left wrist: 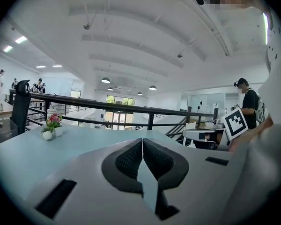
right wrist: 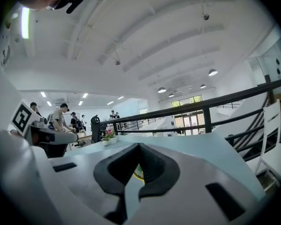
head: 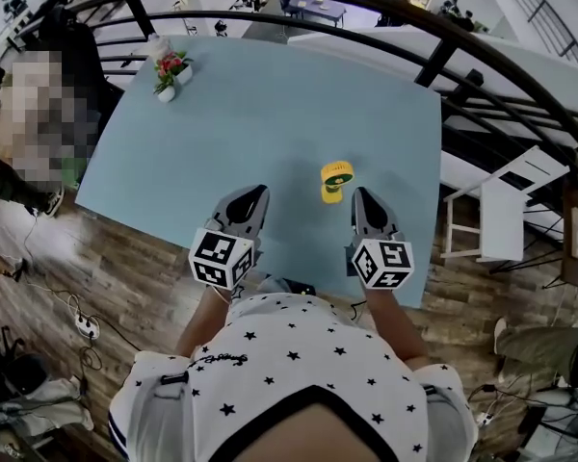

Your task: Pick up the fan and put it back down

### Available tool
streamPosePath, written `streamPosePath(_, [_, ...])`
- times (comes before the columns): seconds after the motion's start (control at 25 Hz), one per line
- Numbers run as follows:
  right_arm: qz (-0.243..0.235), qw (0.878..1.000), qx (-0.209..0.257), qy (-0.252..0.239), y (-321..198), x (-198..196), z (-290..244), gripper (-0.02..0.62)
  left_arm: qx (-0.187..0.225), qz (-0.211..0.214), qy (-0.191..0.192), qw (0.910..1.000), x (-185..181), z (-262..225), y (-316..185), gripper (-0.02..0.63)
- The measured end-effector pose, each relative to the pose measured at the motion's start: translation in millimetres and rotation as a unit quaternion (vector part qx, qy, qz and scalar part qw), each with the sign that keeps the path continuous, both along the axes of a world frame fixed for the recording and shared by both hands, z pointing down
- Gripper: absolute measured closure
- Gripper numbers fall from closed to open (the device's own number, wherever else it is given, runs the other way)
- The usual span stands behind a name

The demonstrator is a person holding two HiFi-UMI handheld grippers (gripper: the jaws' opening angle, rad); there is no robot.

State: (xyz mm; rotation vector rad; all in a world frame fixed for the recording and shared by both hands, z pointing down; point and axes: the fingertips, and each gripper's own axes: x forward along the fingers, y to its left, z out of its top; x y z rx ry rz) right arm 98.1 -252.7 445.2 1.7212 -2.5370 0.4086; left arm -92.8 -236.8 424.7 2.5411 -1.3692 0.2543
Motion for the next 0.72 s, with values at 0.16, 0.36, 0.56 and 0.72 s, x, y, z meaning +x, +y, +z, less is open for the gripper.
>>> streamPosePath(0.16, [-0.012, 1.000, 0.007, -0.001, 0.5, -7.7, -3.8, 0.598, -0.001, -0.006, -0.001, 1.0000, -3.4, 0.6, 2.4, 0.577])
streamPosePath(0.36, [-0.029, 0.999, 0.011, -0.008, -0.8, -17.6, -8.4, 0.598, -0.002, -0.015, -0.002, 0.9999, -9.4, 0.7, 4.0, 0.577])
streamPosePath(0.56, [-0.043, 0.999, 0.017, -0.014, -2.3, -28.5, -14.2, 0.598, -0.002, -0.028, -0.004, 0.9996, -17.5, -0.6, 6.9, 0.577])
streamPosePath(0.72, [-0.056, 0.998, 0.019, -0.018, -3.2, -39.1, -16.8, 0.598, -0.003, -0.039, -0.003, 0.9992, -25.6, -0.7, 10.2, 0.577])
